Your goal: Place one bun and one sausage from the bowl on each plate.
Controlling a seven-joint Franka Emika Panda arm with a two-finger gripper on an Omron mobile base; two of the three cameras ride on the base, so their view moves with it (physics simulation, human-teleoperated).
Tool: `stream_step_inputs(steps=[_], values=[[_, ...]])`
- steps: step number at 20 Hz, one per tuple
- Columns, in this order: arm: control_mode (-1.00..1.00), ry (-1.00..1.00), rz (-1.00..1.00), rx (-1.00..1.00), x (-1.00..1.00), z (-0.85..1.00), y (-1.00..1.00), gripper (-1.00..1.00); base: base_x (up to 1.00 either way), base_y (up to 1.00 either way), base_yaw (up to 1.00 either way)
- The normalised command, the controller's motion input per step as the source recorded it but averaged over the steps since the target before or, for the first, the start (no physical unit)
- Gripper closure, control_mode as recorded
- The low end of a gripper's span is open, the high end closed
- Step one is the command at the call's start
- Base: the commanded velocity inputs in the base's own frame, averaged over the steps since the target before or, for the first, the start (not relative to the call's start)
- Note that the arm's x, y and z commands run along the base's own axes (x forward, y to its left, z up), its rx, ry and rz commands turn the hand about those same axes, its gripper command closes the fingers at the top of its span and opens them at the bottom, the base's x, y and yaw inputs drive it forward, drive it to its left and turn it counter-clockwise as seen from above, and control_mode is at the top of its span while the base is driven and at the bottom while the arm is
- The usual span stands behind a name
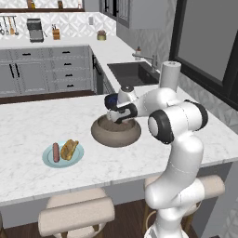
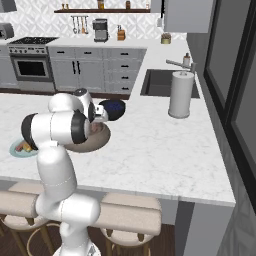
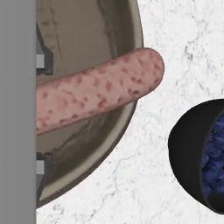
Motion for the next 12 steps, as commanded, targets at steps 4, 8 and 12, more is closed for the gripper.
stream_step_inputs(steps=[4, 8, 12], values=[[-1.0, -0.02, -0.02, 0.0, -0.16, -0.15, 0.0, 1.0, 0.0, 0.0, 0.0], [-1.0, -0.09, -0.01, 0.01, -0.58, 0.16, -0.02, 1.0, 0.0, 0.0, 0.0], [-1.0, -0.16, 0.0, 0.15, -1.0, 1.0, -0.2, 1.0, 0.0, 0.0, 0.0]])
